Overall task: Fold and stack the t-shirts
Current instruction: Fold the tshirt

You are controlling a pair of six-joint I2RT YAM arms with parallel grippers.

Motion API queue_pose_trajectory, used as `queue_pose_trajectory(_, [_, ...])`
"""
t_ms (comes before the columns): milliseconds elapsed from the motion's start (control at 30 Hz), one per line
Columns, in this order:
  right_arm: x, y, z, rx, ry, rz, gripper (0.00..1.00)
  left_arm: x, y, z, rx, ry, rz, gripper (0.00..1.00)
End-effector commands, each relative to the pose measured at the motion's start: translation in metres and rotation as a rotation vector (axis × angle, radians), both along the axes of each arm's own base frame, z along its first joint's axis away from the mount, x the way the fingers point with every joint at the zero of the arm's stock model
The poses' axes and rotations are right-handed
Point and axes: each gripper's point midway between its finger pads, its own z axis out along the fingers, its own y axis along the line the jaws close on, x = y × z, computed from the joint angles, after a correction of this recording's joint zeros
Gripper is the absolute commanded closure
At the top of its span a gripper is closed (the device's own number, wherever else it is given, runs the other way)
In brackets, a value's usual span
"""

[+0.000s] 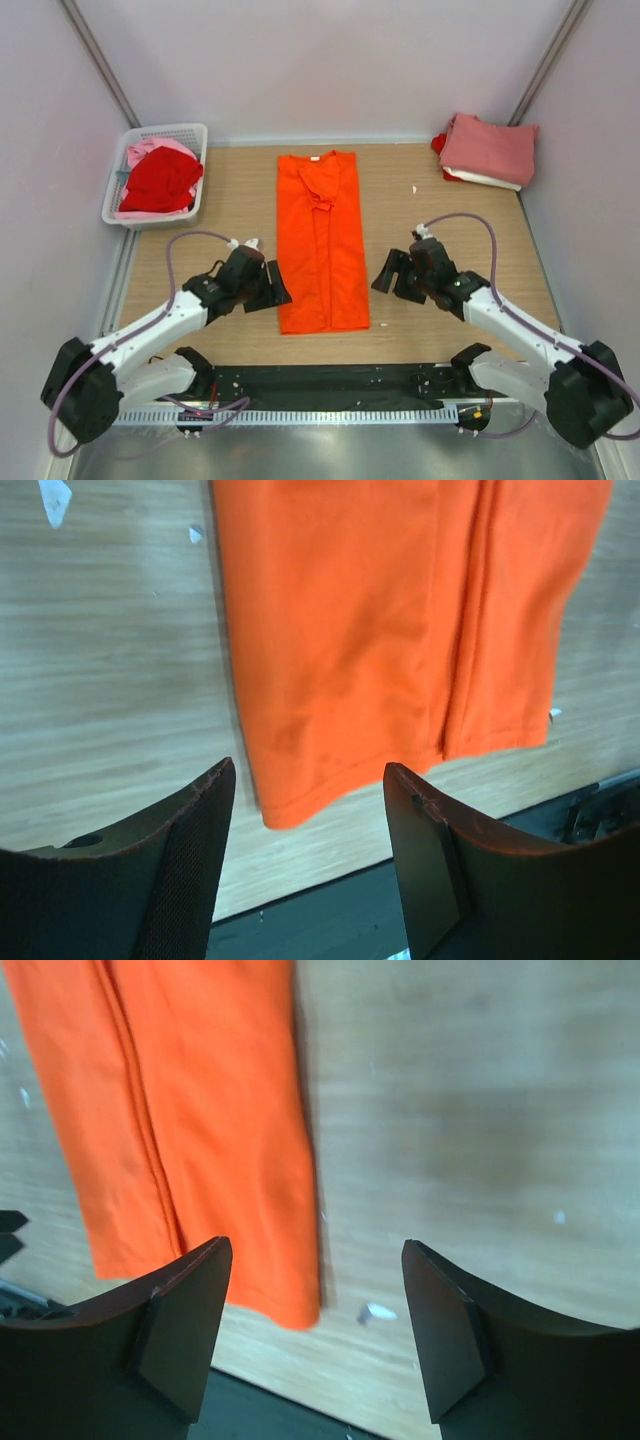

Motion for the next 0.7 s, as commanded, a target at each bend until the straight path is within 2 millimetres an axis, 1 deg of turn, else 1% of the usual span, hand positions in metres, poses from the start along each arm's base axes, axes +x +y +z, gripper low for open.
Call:
queue_pose_trajectory(0, [-0.014, -0.001, 0.009, 0.069, -0.037, -0.074, 0.27, -0.003, 0.000, 0.016, -0.040, -0.071, 0.093, 0.37])
queue_pose_trajectory(33, [-0.026, -0.001, -0.005, 0.063, -0.002, -0.063, 0.29, -0.012, -0.001, 0.013, -0.052, -0.063, 0.094, 0.37])
queue_pose_trajectory(100, [-0.033, 0.002, -0.009, 0.094, 0.009, -0.068, 0.32, -0.019, -0.001, 0.009, -0.044, -0.055, 0.095, 0.37])
queue_pose_trajectory(133, [-0.041, 0.003, -0.017, 0.097, 0.033, -0.054, 0.33, -0.027, -0.001, 0.002, -0.025, -0.030, 0.090, 0.37])
queue_pose_trajectory(200, [-0.045, 0.008, -0.020, 0.117, 0.046, -0.050, 0.35, -0.032, 0.004, -0.008, 0.021, -0.013, 0.098, 0.37])
queue_pose_trajectory(233, [-0.049, 0.010, -0.025, 0.117, 0.058, -0.043, 0.36, -0.038, 0.007, -0.014, 0.053, 0.006, 0.095, 0.37])
queue_pose_trajectory(267, [-0.052, 0.016, -0.025, 0.126, 0.054, -0.023, 0.37, -0.042, 0.011, -0.024, 0.080, 0.031, 0.109, 0.37])
queue_pose_trajectory(367, [-0.060, 0.024, -0.035, 0.125, 0.072, -0.007, 0.37, -0.049, 0.016, -0.040, 0.114, 0.063, 0.134, 0.37])
queue_pose_trajectory(533, [-0.063, 0.031, -0.046, 0.120, 0.090, 0.004, 0.39, -0.050, 0.015, -0.047, 0.124, 0.059, 0.133, 0.38])
queue_pose_trajectory(633, [-0.066, 0.036, -0.052, 0.119, 0.101, 0.019, 0.43, -0.052, 0.012, -0.052, 0.133, 0.065, 0.124, 0.38])
queue_pose_trajectory(667, [-0.069, 0.037, -0.057, 0.106, 0.113, 0.028, 0.46, -0.054, 0.013, -0.057, 0.144, 0.077, 0.127, 0.38])
